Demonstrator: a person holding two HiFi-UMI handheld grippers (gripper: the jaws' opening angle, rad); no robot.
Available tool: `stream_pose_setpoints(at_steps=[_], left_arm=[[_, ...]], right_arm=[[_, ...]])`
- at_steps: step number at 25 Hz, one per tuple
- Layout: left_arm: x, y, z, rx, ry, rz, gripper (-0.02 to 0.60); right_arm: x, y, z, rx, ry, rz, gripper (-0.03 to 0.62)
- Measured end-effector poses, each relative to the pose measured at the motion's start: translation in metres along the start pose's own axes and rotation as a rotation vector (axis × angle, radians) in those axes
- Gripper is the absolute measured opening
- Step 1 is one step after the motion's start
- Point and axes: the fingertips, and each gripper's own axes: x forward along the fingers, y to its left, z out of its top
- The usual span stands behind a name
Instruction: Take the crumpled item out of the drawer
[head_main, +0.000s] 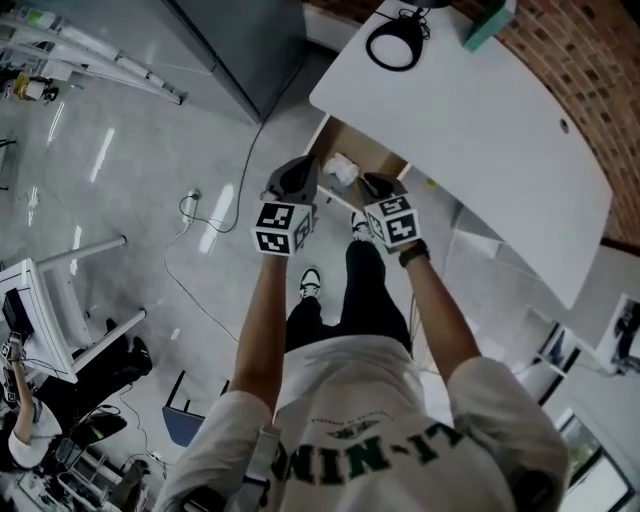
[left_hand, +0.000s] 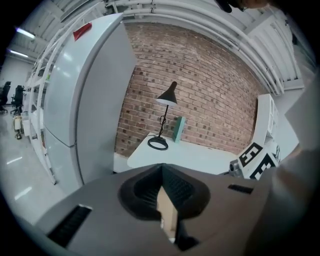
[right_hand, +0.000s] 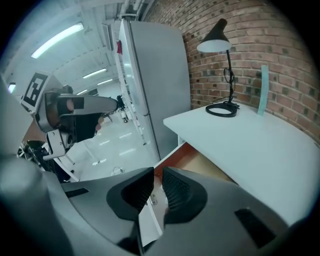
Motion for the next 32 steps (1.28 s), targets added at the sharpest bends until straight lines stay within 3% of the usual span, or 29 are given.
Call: stream_pose_setpoints(at_steps=[9, 18, 24, 32], left_arm=[[0.033, 0.031, -0.032, -0.053, 0.000, 0.000, -0.006], [0.065, 0.060, -0.076, -0.051, 0.028, 0.016, -0.006], [0.085, 0.071, -0.099, -0.031, 0.024, -0.016, -0.006], [0.090, 0.083, -0.120, -0.035, 0.024, -0.012, -0.006]], right_arm=[[0.085, -0.009, -0.047, -0.031, 0.162, 0.083, 0.087], [0.167, -0.022, -0.095, -0.046, 0.278, 0.114, 0.175], [0.211, -0.036, -0.123, -0.060, 0.332, 0.081, 0.235], [0.249, -0.054, -0.152, -0.095, 0.391, 0.047, 0.239]])
